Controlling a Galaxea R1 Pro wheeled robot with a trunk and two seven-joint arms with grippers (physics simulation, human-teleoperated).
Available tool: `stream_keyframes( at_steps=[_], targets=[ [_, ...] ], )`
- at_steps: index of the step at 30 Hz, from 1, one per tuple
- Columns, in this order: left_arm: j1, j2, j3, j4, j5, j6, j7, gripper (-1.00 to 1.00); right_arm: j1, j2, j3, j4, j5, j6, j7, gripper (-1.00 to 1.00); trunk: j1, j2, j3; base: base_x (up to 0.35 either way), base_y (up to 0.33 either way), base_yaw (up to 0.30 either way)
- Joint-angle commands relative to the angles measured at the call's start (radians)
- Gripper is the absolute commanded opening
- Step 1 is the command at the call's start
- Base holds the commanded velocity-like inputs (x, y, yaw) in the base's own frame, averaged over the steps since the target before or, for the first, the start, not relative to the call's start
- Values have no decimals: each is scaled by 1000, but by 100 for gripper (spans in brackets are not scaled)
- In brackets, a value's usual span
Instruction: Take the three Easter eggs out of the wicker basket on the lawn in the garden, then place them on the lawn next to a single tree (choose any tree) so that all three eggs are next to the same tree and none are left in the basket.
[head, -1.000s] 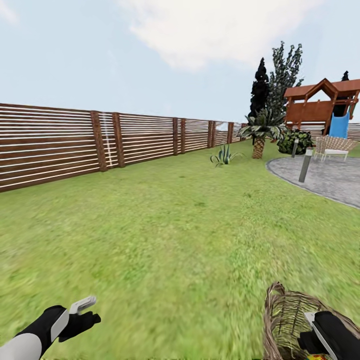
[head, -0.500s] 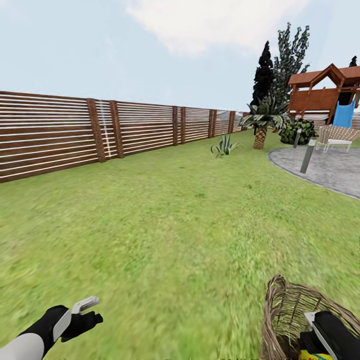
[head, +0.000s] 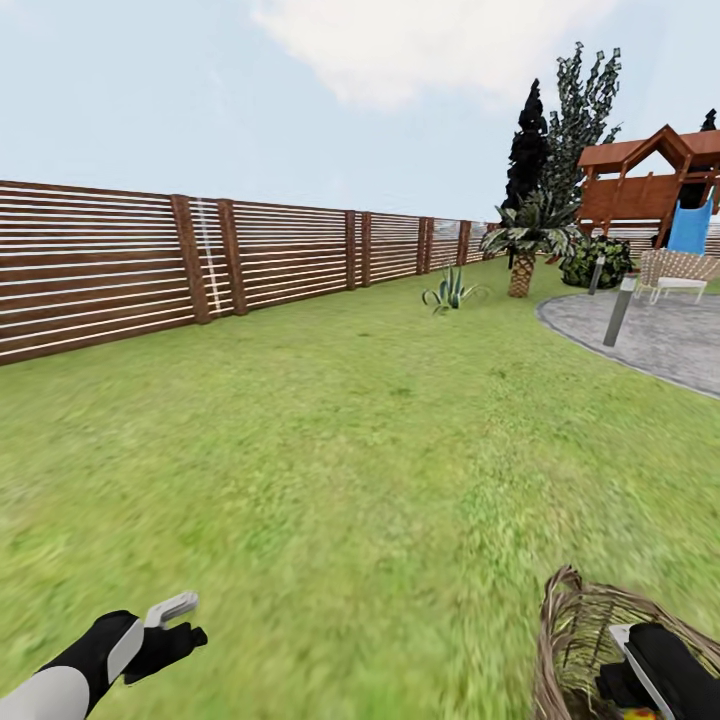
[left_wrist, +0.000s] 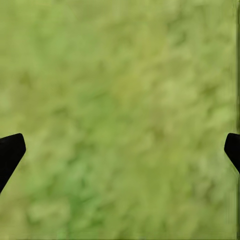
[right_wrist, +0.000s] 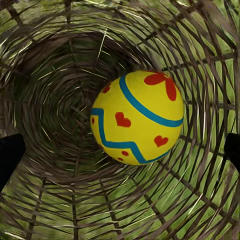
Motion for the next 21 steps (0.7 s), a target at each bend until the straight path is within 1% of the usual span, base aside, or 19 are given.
stream_keyframes(
  at_steps=[1, 3, 6, 12, 16, 21],
  targets=[
    [0, 0, 1, -1, 9, 7, 1, 100, 0, 0, -2, -2, 11, 4, 9, 100, 0, 0, -1, 317, 0, 0],
    [0, 0, 1, -1, 9, 7, 1, 100, 0, 0, -2, -2, 11, 4, 8, 100, 0, 0, -1, 275, 0, 0],
    [0, 0, 1, -1, 9, 7, 1, 100, 0, 0, -2, -2, 11, 4, 9, 100, 0, 0, -1, 113, 0, 0],
    [0, 0, 1, -1, 9, 6, 1, 100, 0, 0, -1, -2, 11, 4, 9, 100, 0, 0, -1, 21, -11, 0],
    [0, 0, 1, -1, 9, 5, 1, 100, 0, 0, -2, -2, 11, 4, 8, 100, 0, 0, -1, 2, -183, 0],
    [0, -3, 1, -1, 9, 6, 1, 100, 0, 0, -1, -2, 11, 4, 9, 100, 0, 0, -1, 0, -19, 0]
  ],
)
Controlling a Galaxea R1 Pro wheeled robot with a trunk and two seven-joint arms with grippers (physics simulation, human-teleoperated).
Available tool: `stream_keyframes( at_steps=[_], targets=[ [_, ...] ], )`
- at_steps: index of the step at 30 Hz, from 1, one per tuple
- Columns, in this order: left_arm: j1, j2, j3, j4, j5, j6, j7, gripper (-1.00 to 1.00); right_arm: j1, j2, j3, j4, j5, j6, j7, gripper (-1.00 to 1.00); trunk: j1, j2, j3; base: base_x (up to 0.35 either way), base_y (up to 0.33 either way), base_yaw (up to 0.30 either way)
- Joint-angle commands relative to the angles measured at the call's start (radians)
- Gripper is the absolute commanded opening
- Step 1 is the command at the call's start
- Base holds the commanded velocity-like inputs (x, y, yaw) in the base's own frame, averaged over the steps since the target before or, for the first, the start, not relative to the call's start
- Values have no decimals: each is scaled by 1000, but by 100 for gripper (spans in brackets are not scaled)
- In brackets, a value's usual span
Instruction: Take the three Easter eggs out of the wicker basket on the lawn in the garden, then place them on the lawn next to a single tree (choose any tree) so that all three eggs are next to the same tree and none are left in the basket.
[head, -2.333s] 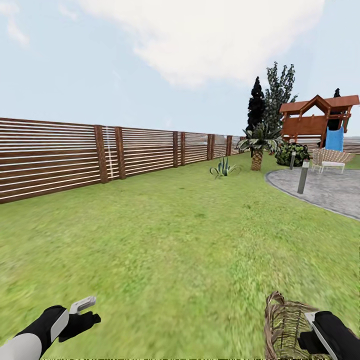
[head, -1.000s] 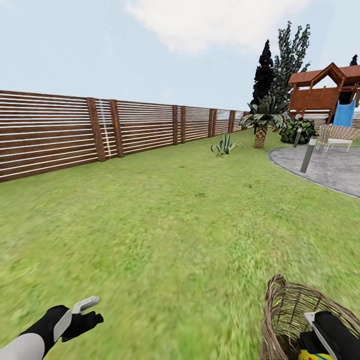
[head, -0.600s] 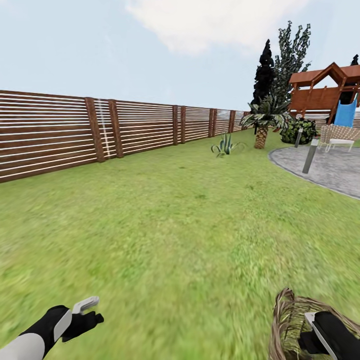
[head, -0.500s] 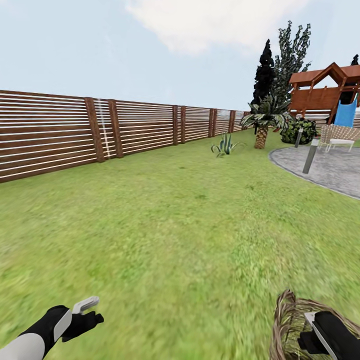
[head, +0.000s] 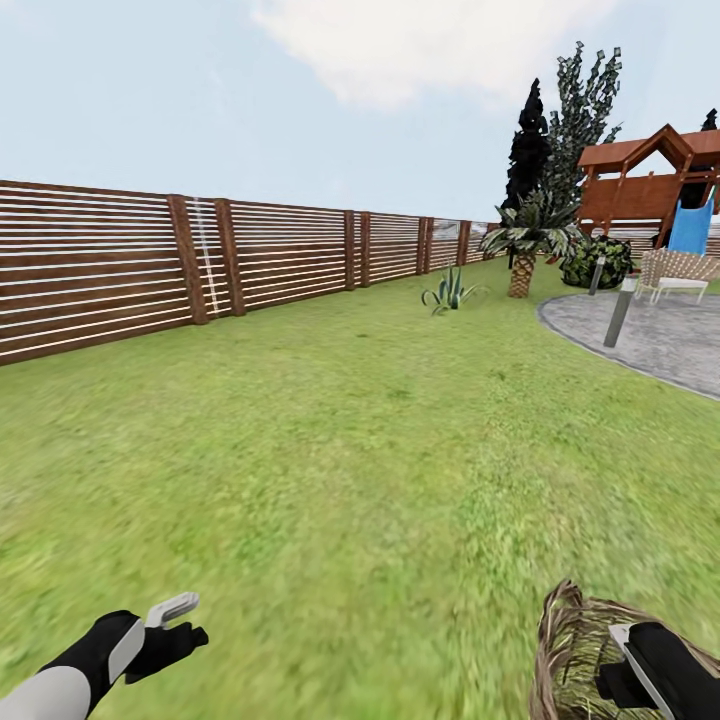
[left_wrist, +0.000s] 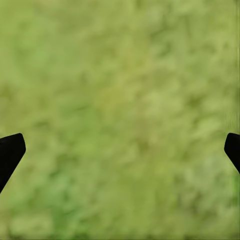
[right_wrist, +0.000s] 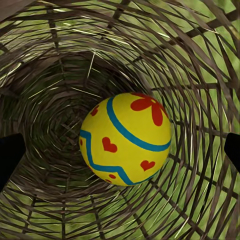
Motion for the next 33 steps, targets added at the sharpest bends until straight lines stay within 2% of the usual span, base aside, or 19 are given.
stream_keyframes(
  at_steps=[1, 6, 33],
  targets=[
    [0, 0, 1, -1, 9, 7, 1, 100, 0, 0, -1, -2, 11, 4, 9, 100, 0, 0, -1, 0, -3, 0],
    [0, -1, 1, -1, 9, 7, 0, 100, 0, 0, -2, -2, 11, 4, 9, 100, 0, 0, -1, 0, -1, 0],
    [0, -1, 1, -1, 9, 7, 0, 100, 0, -2, -3, -2, 11, 4, 9, 100, 12, -7, -105, 0, 0, 0]
  ],
)
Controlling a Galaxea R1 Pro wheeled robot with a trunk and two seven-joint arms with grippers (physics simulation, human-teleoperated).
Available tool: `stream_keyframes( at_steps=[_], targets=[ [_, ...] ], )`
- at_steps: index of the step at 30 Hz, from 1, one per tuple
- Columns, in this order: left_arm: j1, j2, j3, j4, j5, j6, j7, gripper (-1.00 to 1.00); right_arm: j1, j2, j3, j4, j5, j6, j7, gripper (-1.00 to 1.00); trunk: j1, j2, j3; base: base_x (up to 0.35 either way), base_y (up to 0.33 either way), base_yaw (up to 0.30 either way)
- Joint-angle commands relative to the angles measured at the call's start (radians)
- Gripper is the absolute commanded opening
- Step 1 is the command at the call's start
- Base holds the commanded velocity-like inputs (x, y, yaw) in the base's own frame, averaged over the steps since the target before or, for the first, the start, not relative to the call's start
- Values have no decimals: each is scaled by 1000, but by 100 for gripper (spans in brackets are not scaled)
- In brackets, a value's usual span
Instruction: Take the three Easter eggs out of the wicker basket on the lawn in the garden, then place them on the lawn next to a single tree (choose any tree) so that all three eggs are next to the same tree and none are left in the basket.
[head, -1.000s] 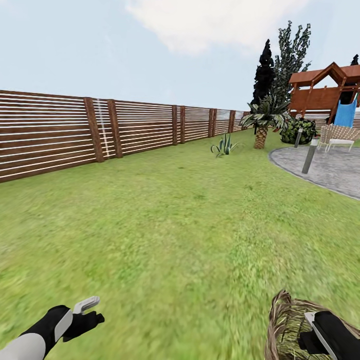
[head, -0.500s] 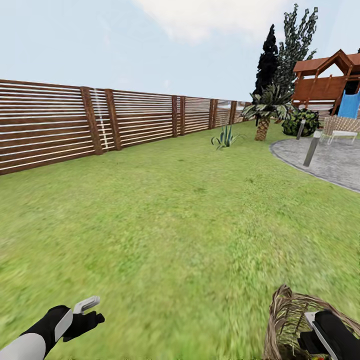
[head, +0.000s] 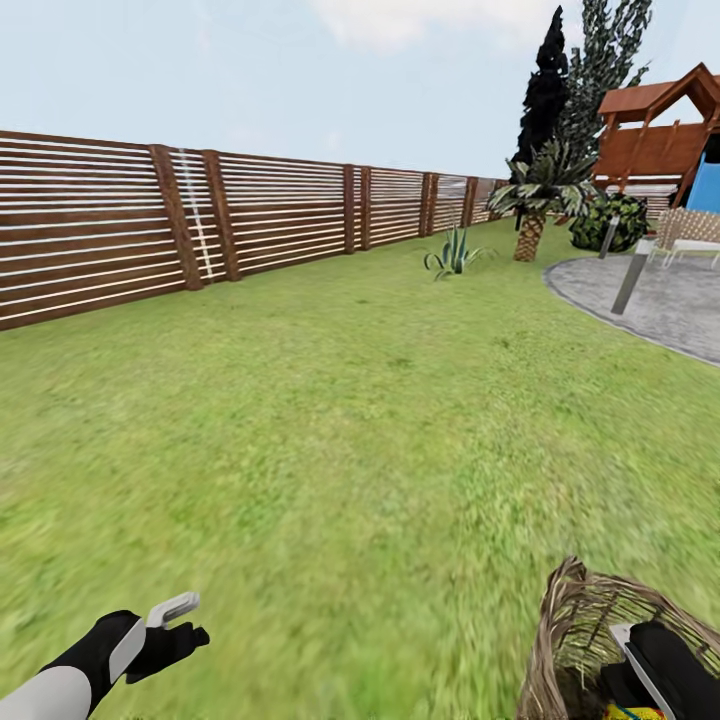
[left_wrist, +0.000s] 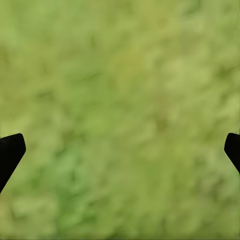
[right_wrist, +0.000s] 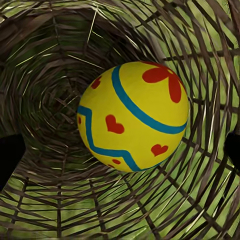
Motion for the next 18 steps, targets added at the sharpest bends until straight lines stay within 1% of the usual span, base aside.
stream_keyframes(
  at_steps=[1, 3, 11, 14, 18],
  targets=[
    [0, 0, 1, -1, 9, 7, 1, 100, 0, 0, -2, -2, 11, 4, 9, 100, 0, -1, -5, 0, 0, 0],
    [0, 0, 1, -1, 9, 7, 1, 100, 0, 0, -1, -2, 11, 4, 9, 100, 1, -1, -13, 0, 0, 0],
    [0, 0, 1, -1, 9, 7, -1, 100, 0, 1, 0, -2, 11, 4, 9, 100, 1, -1, -13, 1, -7, 0],
    [0, 0, 1, -1, 9, 7, -1, 100, 0, 1, 0, -2, 11, 4, 9, 100, 1, -1, -13, 43, -192, 0],
    [0, 0, 1, -1, 9, 7, -1, 100, 0, 2, -1, -2, 11, 4, 9, 100, 1, -1, -13, 87, -275, 0]
  ],
)
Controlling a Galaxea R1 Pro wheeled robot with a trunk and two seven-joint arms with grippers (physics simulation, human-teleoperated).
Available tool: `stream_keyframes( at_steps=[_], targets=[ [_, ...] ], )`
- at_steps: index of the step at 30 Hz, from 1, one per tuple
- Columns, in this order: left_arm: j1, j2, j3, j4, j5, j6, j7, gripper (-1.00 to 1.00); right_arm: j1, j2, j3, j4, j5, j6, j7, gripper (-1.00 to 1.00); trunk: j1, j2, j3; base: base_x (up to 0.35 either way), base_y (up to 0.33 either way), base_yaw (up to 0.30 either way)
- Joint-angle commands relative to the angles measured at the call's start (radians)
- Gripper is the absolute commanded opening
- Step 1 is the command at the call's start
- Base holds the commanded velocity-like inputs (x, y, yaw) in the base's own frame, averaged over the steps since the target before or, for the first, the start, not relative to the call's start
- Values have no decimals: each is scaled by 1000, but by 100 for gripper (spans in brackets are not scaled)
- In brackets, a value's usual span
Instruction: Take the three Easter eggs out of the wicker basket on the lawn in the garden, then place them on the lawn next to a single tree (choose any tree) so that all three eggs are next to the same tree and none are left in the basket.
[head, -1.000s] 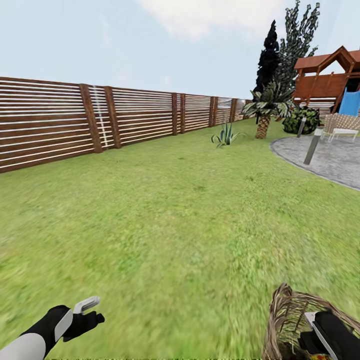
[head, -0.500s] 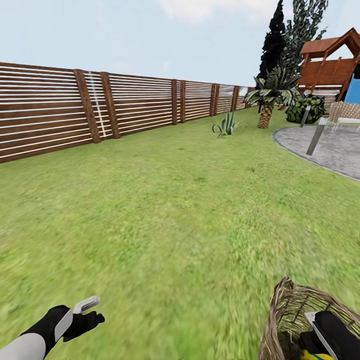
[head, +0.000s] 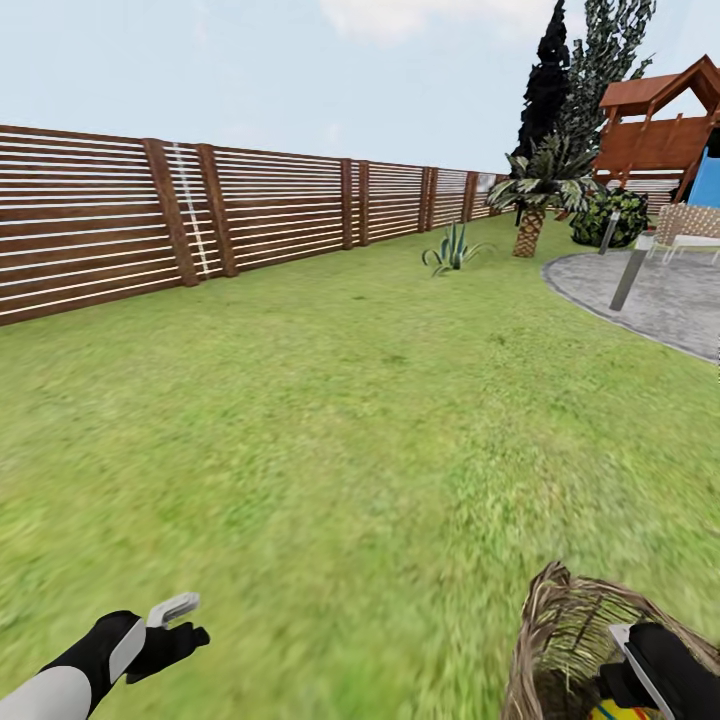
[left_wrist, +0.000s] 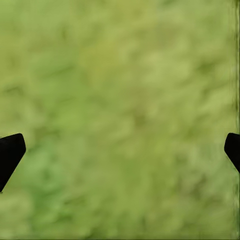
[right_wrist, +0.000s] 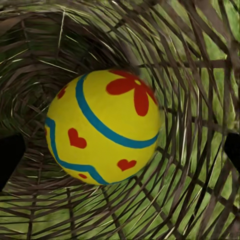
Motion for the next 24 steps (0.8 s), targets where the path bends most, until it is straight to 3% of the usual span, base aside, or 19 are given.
stream_keyframes(
  at_steps=[1, 9, 24],
  targets=[
    [0, 0, 2, -2, 8, 8, 1, 100, 0, 0, -2, -1, 11, 4, 9, 100, 0, 0, -1, 69, -203, 0],
    [0, 0, 2, -2, 8, 8, 1, 100, 0, 0, -1, -1, 11, 4, 10, 100, 0, 0, -1, 15, -44, 0],
    [0, 0, 2, -2, 8, 8, 1, 100, 0, 3, 0, -1, 11, 4, 10, 100, 7, -4, -59, 0, -1, 0]
  ],
)
